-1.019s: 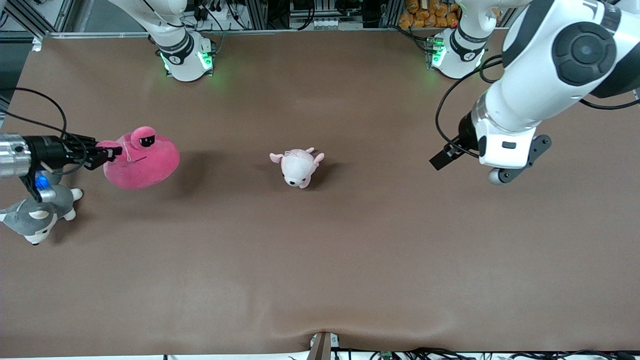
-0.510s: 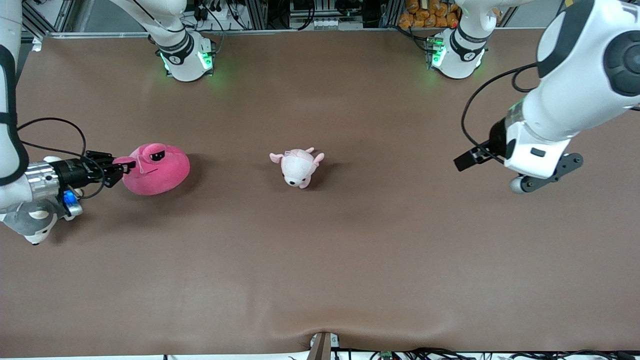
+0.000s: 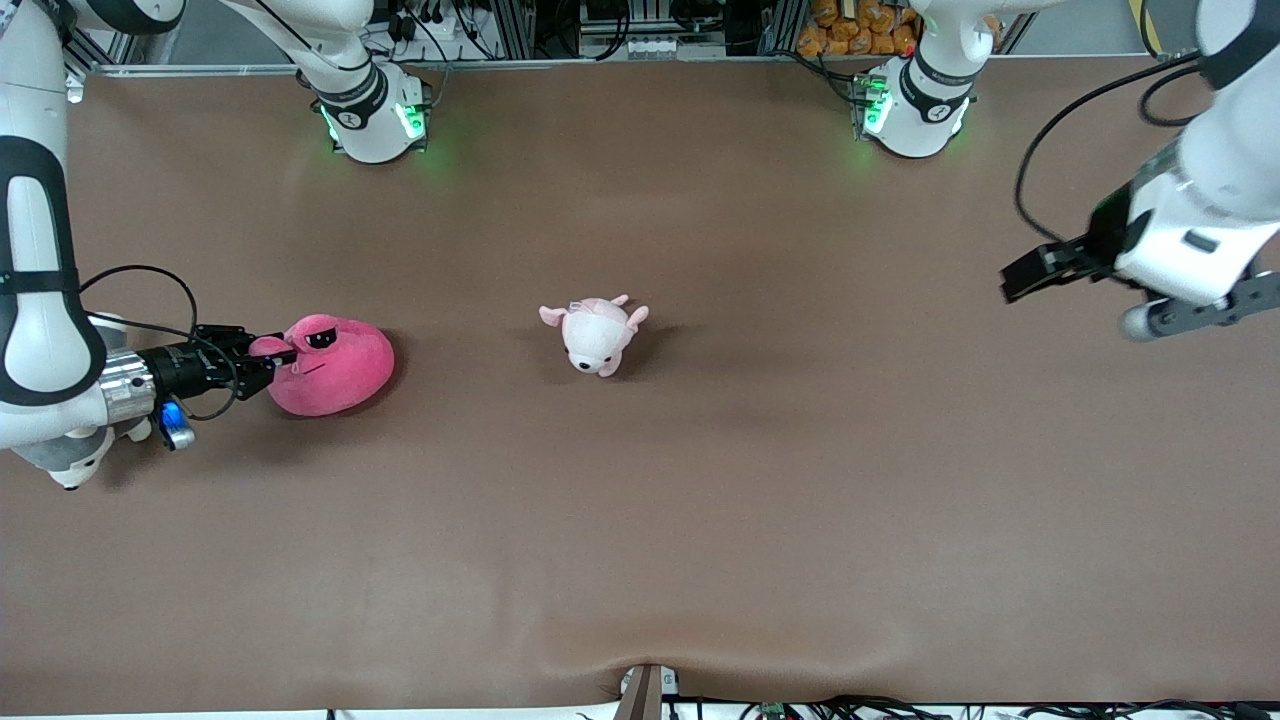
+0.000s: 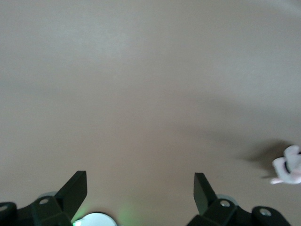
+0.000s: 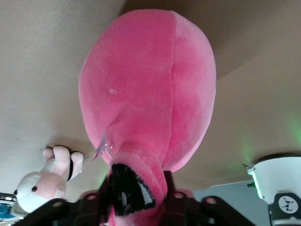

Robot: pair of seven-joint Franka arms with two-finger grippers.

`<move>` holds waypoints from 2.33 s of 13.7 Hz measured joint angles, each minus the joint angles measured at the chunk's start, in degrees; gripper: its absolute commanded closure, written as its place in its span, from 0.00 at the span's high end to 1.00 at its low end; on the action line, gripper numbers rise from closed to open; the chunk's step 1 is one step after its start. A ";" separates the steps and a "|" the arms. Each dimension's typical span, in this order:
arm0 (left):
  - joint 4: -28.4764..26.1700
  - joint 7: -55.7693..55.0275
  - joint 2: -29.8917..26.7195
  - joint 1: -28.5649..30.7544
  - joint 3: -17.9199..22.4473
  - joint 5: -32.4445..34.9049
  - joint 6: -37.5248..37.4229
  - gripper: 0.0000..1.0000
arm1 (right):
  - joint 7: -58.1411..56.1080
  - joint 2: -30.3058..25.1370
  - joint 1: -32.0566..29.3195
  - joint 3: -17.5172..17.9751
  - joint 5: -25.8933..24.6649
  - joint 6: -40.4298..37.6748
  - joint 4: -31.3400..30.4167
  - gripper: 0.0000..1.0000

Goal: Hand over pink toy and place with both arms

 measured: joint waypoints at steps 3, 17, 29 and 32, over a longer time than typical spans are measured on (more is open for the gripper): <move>-4.66 8.94 -6.23 -5.72 8.70 -0.01 -1.40 1.00 | -4.25 -1.60 1.35 1.24 -5.16 -0.04 1.91 1.00; -5.37 11.47 -8.46 -5.83 9.52 -0.01 -4.68 1.00 | -12.28 -27.60 14.55 1.75 -17.64 -0.61 1.16 1.00; -5.48 11.44 -10.01 -5.69 9.56 -0.01 -5.52 1.00 | -21.28 -42.53 18.49 0.42 -24.05 2.40 -7.29 1.00; -5.37 11.43 -10.01 -5.62 9.78 0.02 -5.43 1.00 | -18.88 -42.88 16.96 -0.81 -22.64 0.83 -7.32 1.00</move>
